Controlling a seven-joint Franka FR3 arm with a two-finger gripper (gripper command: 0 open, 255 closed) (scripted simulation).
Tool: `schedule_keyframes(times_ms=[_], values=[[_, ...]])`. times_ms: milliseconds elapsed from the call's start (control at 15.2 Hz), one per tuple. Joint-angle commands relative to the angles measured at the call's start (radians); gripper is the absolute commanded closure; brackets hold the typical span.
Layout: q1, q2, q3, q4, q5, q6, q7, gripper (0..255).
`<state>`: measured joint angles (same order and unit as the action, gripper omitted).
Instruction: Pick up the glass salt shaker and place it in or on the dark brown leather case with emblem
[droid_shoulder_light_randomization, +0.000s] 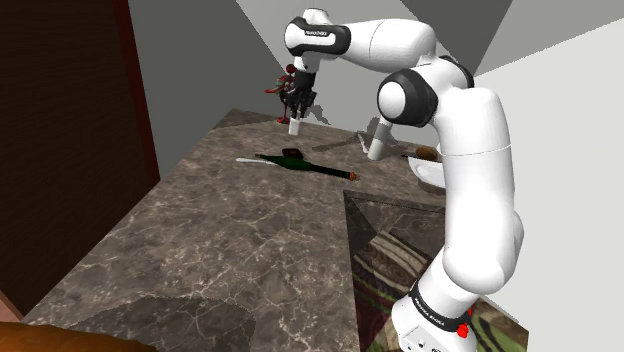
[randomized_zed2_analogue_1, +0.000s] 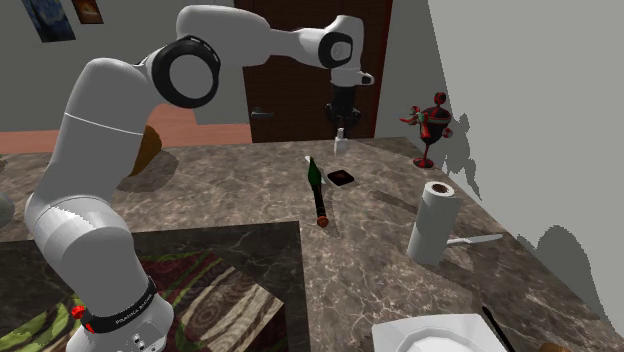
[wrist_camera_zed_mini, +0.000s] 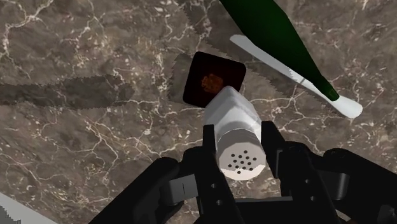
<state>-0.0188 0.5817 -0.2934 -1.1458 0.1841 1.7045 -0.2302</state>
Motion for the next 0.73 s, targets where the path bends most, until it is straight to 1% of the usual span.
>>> schedule_keyframes(times_ms=[0, 528, 660], values=[[0.004, -0.005, 0.000, -0.036, 0.000, 0.031, -0.002, 255], [0.014, 0.000, 0.003, -0.144, 0.004, 0.142, -0.010, 255], [0.014, 0.000, 0.003, -0.144, 0.004, 0.142, -0.010, 255]])
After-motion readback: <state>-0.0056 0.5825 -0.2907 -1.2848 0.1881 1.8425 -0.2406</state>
